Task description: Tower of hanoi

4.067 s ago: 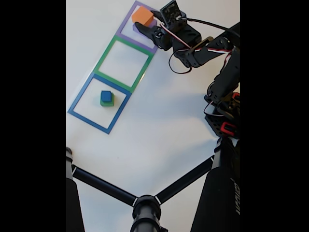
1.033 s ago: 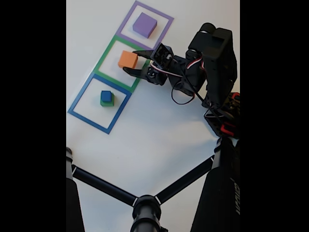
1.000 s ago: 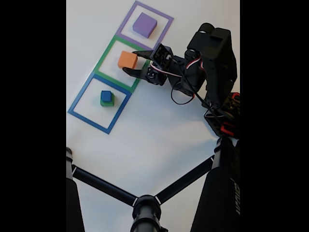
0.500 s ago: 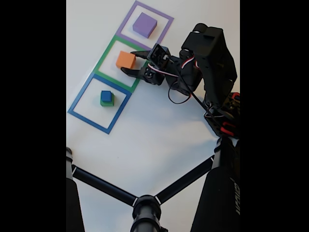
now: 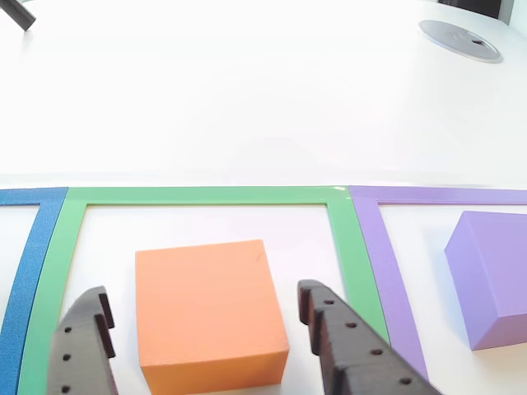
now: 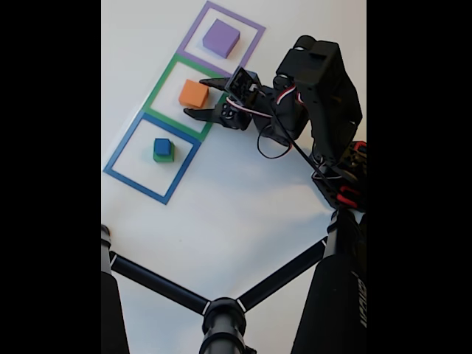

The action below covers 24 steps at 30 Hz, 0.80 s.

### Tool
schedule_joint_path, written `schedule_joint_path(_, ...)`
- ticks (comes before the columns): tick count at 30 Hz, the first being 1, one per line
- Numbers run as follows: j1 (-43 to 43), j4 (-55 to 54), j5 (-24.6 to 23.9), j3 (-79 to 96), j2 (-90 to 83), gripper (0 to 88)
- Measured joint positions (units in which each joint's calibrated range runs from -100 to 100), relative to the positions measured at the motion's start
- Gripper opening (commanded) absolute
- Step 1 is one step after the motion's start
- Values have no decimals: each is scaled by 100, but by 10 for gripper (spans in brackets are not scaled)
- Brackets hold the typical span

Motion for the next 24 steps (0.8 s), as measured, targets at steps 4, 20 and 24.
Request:
schedule_joint_path(4,23,516,0,319,-878,303)
schedule_joint_path(20,609,5683,0,930,-6788,146)
schedule_joint_path(24,609,7304,0,584,-7961,98)
